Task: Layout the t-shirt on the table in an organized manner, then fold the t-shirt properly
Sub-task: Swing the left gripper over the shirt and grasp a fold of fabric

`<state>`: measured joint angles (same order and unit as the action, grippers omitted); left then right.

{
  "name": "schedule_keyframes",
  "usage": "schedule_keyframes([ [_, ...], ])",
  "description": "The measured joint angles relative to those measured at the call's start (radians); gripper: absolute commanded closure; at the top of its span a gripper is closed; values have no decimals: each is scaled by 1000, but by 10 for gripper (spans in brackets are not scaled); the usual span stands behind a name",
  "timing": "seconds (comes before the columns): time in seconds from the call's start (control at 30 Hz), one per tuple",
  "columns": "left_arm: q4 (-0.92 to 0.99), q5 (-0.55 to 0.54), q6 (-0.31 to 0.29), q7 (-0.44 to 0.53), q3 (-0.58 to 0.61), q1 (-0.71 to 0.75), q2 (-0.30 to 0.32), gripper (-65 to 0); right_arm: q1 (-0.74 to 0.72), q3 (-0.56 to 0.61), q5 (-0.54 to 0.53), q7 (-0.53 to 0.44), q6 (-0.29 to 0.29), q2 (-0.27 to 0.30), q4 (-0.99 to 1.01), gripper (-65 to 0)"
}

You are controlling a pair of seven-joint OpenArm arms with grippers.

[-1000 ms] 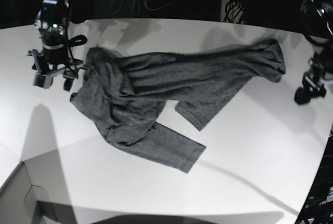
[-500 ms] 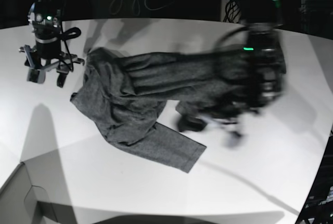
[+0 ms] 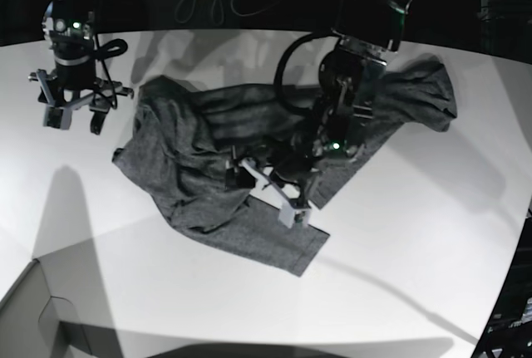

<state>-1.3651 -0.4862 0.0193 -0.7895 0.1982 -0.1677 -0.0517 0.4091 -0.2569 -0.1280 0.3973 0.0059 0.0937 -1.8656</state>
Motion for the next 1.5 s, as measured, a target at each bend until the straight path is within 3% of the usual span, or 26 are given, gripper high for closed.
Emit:
schedule_keyframes([
  [0.13,40,-4,-1,80,0,2,1,-390,-4,0,0,-1,0,0,1,-358],
  [0.4,132,-8,-5,133,10,-29,-3,-256,-4,0,0,-1,0,0,4,-358],
  [0.87,174,-1,-4,136,7,-46,-63,-247,2,-2,0,-1,0,0,5,-356],
  [0.93,174,-3,-4,137,8,-46,-63,-187,2,-2,0,-1,0,0,5,-356],
  [1.03,174,0,-4,137,6,-47,-69,-12,11,-2,0,-1,0,0,5,-356],
  [1.07,174,0,-5,137,7,-48,-72,0,15,-2,0,-1,0,0,5,-356],
  [1.27,156,-4,-4,135,0,-64,-72,-3,16,-2,0,-1,0,0,5,-356],
  [1.5,-86,-10,-6,126,-2,-66,-66,-3,16,-2,0,-1,0,0,5,-356],
])
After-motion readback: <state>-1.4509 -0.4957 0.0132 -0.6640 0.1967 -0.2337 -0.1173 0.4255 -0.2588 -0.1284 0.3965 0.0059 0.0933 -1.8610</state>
